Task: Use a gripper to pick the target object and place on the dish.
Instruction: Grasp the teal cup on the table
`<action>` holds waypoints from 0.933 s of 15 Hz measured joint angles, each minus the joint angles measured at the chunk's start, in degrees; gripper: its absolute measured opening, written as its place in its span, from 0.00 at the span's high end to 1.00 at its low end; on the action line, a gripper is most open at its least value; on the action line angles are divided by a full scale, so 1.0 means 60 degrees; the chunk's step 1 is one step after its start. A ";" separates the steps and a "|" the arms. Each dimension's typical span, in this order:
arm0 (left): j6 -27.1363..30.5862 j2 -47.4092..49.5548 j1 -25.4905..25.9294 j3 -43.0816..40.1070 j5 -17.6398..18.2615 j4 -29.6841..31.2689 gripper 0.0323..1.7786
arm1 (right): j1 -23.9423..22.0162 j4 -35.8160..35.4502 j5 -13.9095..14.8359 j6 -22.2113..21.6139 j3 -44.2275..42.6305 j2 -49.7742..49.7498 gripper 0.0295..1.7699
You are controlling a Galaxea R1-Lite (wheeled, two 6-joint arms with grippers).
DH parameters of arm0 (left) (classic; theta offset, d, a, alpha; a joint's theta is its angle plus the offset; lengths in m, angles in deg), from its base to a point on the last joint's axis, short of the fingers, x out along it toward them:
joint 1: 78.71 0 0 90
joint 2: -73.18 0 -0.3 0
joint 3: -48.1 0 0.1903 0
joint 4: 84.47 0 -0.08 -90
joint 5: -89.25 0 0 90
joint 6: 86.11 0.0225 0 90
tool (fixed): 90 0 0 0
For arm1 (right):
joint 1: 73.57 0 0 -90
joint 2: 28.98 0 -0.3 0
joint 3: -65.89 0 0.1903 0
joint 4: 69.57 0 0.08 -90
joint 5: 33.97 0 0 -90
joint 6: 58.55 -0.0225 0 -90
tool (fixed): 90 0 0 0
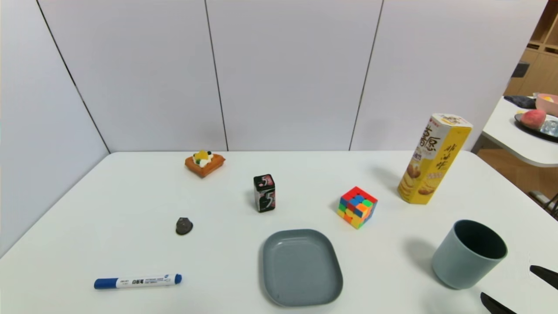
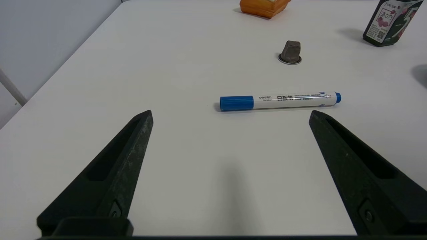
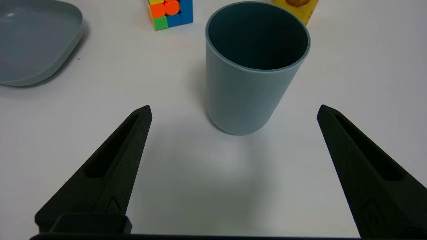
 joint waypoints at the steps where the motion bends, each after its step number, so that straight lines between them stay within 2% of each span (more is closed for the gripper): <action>1: 0.0000 0.0000 0.0000 0.0000 0.0004 0.0000 0.05 | 0.0002 -0.0018 0.0000 0.0000 0.0008 0.0156 0.03; 14: 0.0000 0.0000 0.0000 0.0000 0.0004 0.0000 0.05 | -0.0132 -0.0892 0.0095 -0.0124 0.0000 0.1782 0.03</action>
